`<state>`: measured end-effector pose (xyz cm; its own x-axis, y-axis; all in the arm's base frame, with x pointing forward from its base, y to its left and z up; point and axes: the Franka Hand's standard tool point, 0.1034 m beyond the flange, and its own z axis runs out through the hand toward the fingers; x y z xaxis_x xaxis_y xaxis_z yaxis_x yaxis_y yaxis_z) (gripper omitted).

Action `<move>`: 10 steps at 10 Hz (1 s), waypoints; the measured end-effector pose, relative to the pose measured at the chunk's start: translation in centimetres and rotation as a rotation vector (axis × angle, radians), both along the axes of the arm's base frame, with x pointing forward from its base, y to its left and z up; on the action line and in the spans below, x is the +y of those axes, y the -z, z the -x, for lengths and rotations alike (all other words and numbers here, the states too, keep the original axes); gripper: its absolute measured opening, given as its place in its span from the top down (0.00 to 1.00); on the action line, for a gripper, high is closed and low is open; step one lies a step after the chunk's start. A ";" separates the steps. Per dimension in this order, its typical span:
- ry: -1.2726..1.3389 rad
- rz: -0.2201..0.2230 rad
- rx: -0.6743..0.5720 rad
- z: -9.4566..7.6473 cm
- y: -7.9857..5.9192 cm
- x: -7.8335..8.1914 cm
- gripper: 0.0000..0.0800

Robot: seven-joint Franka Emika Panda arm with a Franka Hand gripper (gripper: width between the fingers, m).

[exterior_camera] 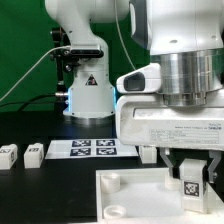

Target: Assemble one leg

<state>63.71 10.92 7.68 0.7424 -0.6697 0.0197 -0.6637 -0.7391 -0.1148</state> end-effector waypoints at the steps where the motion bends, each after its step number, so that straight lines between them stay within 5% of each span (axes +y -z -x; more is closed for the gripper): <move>1: 0.207 -0.016 0.018 0.1 0.1 -0.1 0.63; 6: 1.017 -0.129 0.116 0.7 0.3 0.1 0.63; 10: 0.939 -0.125 0.103 0.7 0.4 0.2 0.55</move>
Offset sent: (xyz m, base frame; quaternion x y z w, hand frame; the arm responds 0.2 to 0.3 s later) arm -0.0014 0.0083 -0.0091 0.0069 -0.0145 0.5012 0.8652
